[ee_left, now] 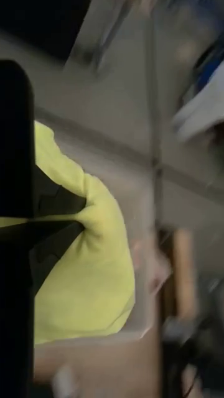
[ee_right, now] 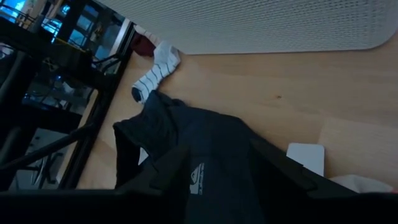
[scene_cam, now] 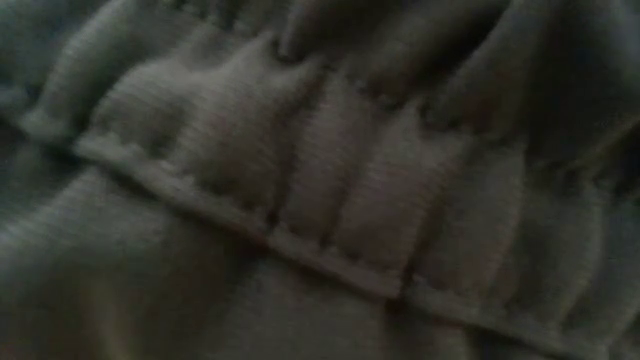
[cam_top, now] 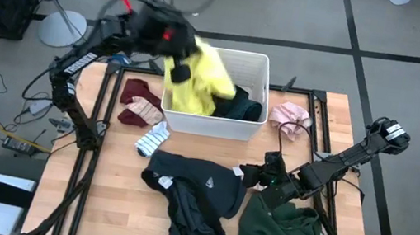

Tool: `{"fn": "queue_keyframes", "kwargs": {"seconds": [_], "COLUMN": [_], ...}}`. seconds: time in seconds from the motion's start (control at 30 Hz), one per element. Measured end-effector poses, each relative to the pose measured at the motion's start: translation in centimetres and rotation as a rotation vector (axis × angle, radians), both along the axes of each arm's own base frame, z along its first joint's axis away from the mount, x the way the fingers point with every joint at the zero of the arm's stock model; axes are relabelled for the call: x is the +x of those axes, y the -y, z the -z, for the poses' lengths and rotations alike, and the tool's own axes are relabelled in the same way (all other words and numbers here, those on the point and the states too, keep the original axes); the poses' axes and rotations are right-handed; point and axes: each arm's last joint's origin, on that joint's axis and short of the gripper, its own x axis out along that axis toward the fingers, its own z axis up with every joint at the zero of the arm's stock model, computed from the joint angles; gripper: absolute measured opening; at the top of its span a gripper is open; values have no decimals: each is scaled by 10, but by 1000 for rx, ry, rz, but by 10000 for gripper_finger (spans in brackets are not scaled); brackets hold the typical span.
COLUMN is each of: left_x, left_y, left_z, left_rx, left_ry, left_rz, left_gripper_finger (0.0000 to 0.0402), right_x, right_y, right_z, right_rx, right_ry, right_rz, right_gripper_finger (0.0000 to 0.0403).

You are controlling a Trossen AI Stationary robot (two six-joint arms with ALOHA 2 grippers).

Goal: Sort clothes
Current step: Put the yellow shirt into the white bin

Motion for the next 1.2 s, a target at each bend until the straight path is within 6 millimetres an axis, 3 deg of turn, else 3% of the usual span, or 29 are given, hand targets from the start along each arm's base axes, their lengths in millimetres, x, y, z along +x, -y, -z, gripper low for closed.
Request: {"fn": "queue_keyframes", "kwargs": {"seconds": [0.27,0.4,0.67,0.87,1.07,1.2], "left_x": [32,45,47,51,57,57], "left_y": [-14,-26,-63,-75,-77,-75], "left_z": [79,123,201,254,281,279], "left_rx": [-169,-228,-447,-537,-601,-637], "left_ry": [-162,-163,-175,-309,-378,-388], "left_rz": [23,-9,-279,-330,-323,-312], "left_gripper_finger": [3,3,3,10,77,136], "right_x": [0,2,8,9,9,9], "right_y": [0,-2,-5,-6,-6,-6], "right_z": [0,-2,-8,-9,-9,-9], "right_rx": [0,15,36,38,39,39], "right_ry": [2,28,97,110,110,110], "right_rz": [-6,-8,-31,-34,-34,-34], "right_gripper_finger": [160,160,160,160,159,159]}}
